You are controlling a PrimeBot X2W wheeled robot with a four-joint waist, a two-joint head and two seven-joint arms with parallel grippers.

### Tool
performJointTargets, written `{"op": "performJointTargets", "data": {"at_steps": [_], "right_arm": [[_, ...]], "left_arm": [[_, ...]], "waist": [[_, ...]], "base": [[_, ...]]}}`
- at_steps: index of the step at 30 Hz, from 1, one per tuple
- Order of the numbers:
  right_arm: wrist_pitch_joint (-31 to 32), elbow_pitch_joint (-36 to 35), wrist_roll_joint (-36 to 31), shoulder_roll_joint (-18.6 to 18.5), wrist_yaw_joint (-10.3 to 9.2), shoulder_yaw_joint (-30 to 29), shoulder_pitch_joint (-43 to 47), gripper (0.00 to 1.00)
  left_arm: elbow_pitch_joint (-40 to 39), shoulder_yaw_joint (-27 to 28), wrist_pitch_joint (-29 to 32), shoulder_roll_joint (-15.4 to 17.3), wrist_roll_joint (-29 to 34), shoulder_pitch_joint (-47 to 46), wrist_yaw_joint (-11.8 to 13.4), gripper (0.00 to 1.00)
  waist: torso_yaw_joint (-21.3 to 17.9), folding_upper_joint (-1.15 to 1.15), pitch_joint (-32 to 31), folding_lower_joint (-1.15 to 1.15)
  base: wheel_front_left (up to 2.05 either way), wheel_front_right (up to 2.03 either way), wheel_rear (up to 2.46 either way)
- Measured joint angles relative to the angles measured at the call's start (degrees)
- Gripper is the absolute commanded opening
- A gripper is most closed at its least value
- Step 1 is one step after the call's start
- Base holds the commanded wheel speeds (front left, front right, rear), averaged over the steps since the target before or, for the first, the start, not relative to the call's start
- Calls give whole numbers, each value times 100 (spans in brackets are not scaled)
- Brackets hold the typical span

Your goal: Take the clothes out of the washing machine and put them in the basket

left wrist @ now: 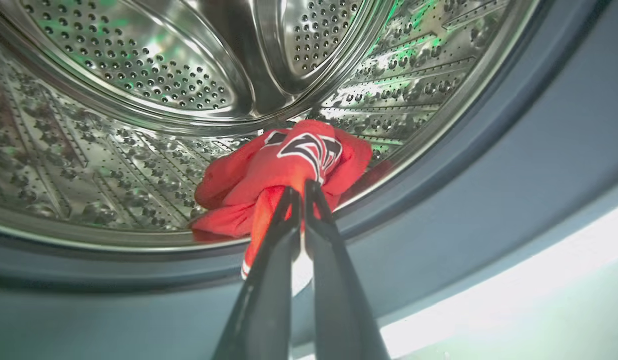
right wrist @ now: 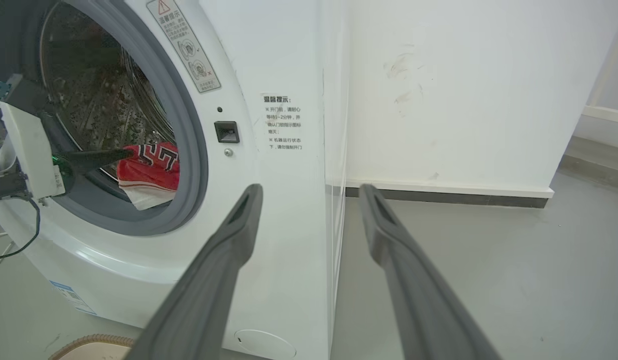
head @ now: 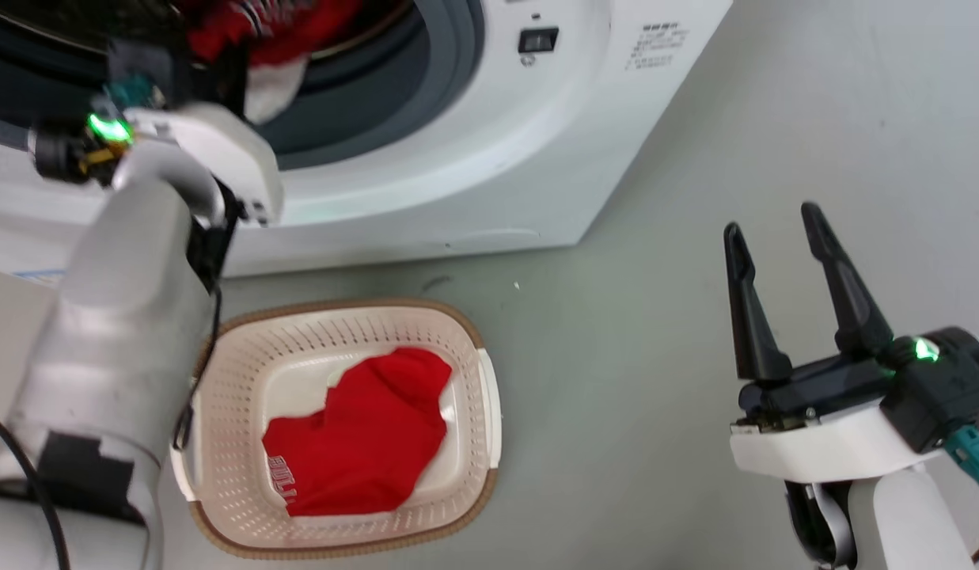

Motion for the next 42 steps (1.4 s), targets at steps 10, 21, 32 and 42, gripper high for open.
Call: {"op": "performJointTargets", "data": {"at_steps": [10, 21, 32, 42], "right_arm": [[0, 162, -80, 0, 0, -29, 481, 100], [0, 309, -124, 0, 0, -5, 968, 100], [0, 376, -205, -1, 0, -21, 1267, 100], [0, 405, -207, -1, 0, -21, 1305, 100]], "left_arm": [[-1415, -77, -1, 80, -177, 1454, 7, 0], [-2883, -123, -1, 97, -165, 2917, 297, 0], [-4835, -182, 430, 465, -127, 4172, 872, 0], [-5747, -381, 800, 643, -87, 4897, 1072, 0]], "waist": [[264, 0, -821, 0], [490, 0, -1705, -1], [684, 0, -2161, 0], [765, 0, -2182, 0]], "base": [[0, 0, 0], [0, 0, 0], [0, 0, 0], [0, 0, 0]]}}
